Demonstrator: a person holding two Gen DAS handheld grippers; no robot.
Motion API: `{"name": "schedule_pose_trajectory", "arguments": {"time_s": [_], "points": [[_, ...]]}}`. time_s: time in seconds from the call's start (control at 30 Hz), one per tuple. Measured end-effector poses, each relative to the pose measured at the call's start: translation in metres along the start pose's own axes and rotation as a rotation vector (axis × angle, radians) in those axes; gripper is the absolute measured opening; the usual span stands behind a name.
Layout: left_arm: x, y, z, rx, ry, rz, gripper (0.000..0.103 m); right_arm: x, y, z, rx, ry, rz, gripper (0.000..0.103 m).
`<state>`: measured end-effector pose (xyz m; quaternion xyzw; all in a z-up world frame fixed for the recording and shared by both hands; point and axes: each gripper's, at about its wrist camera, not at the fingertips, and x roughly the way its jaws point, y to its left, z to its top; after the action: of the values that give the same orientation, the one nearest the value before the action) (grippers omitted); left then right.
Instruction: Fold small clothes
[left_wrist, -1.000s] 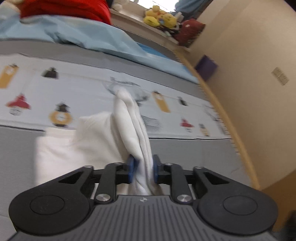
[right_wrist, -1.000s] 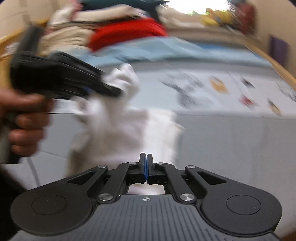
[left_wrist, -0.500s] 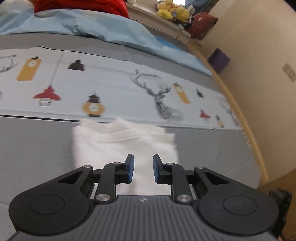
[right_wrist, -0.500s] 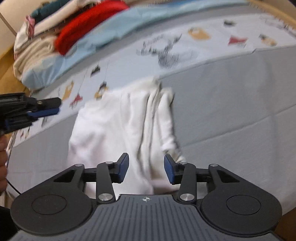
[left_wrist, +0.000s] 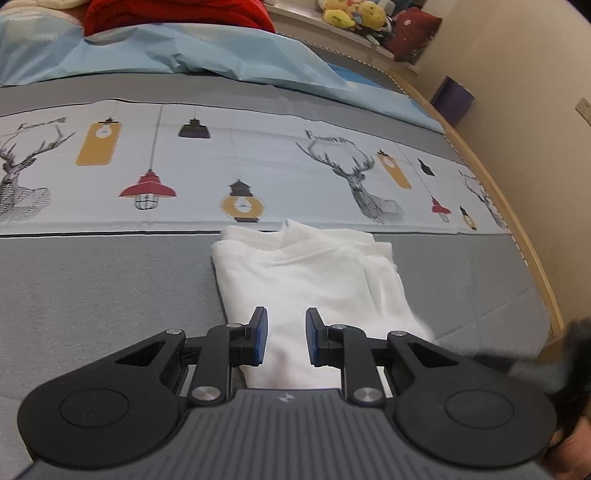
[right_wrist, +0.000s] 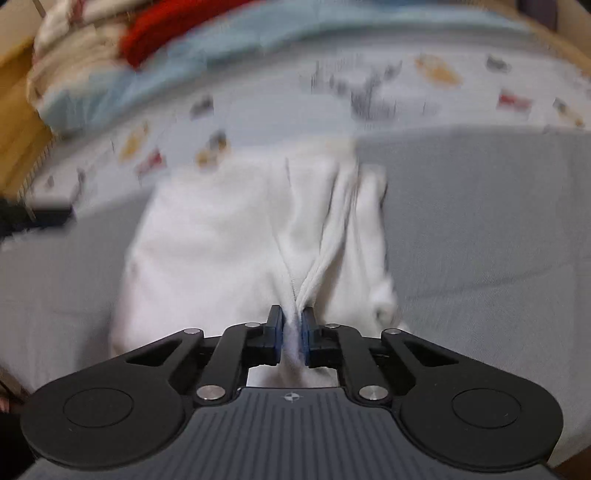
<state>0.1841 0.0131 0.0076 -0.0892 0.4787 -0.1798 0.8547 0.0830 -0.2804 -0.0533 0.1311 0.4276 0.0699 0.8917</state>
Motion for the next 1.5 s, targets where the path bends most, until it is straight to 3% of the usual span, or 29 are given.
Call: {"name": "schedule_pose_trajectory", "arguments": {"time_s": [0.07, 0.13, 0.17, 0.27, 0.3, 0.37, 0.47, 0.57, 0.63, 0.83, 0.93, 1.17, 1.2, 1.23, 1.37, 1.5], "points": [[0.004, -0.007, -0.002, 0.032, 0.017, -0.014, 0.023, -0.027, -0.001, 0.008, -0.04, -0.113, 0.008, 0.008], [0.009, -0.017, -0.006, 0.08, 0.038, -0.026, 0.023, -0.036, -0.005, 0.008, -0.089, -0.13, -0.032, 0.007], [0.013, -0.023, -0.008, 0.107, 0.051, -0.031, 0.023, -0.03, -0.01, 0.006, -0.093, -0.081, -0.07, 0.007], [0.027, -0.039, -0.018, 0.193, 0.105, -0.041, 0.023, 0.011, -0.04, -0.01, -0.001, 0.211, -0.152, 0.008], [0.033, -0.044, -0.023, 0.22, 0.125, -0.039, 0.023, 0.015, -0.05, -0.014, 0.052, 0.238, -0.18, 0.008], [0.044, -0.051, -0.034, 0.267, 0.159, -0.05, 0.023, 0.007, -0.058, -0.008, 0.107, 0.186, -0.162, 0.011], [0.066, -0.056, -0.053, 0.321, 0.237, -0.081, 0.023, -0.015, -0.057, 0.009, 0.083, 0.046, -0.164, 0.011], [0.091, -0.061, -0.078, 0.441, 0.323, -0.047, 0.023, -0.025, -0.061, 0.028, 0.105, -0.029, -0.097, 0.012], [0.093, -0.065, -0.088, 0.506, 0.329, -0.04, 0.023, -0.022, -0.063, 0.042, 0.101, -0.054, -0.042, 0.016], [0.094, -0.048, -0.08, 0.414, 0.349, -0.099, 0.024, 0.014, -0.059, 0.069, 0.019, -0.065, 0.031, 0.036], [0.093, -0.049, -0.081, 0.424, 0.355, -0.113, 0.024, 0.053, -0.063, 0.077, 0.082, 0.015, 0.036, 0.037], [0.097, -0.045, -0.073, 0.404, 0.372, -0.148, 0.024, 0.1, -0.045, 0.084, 0.095, 0.067, 0.079, 0.037], [0.098, -0.044, -0.072, 0.401, 0.373, -0.151, 0.024, 0.103, -0.041, 0.086, 0.076, 0.058, 0.069, 0.023], [0.098, -0.043, -0.072, 0.398, 0.374, -0.155, 0.024, 0.104, -0.038, 0.088, 0.062, 0.044, 0.051, 0.004], [0.097, -0.042, -0.071, 0.397, 0.372, -0.166, 0.024, 0.112, -0.055, 0.092, 0.165, 0.039, -0.038, 0.003], [0.095, -0.038, -0.067, 0.383, 0.377, -0.184, 0.024, 0.115, -0.053, 0.089, 0.131, 0.051, -0.061, 0.004]]}}
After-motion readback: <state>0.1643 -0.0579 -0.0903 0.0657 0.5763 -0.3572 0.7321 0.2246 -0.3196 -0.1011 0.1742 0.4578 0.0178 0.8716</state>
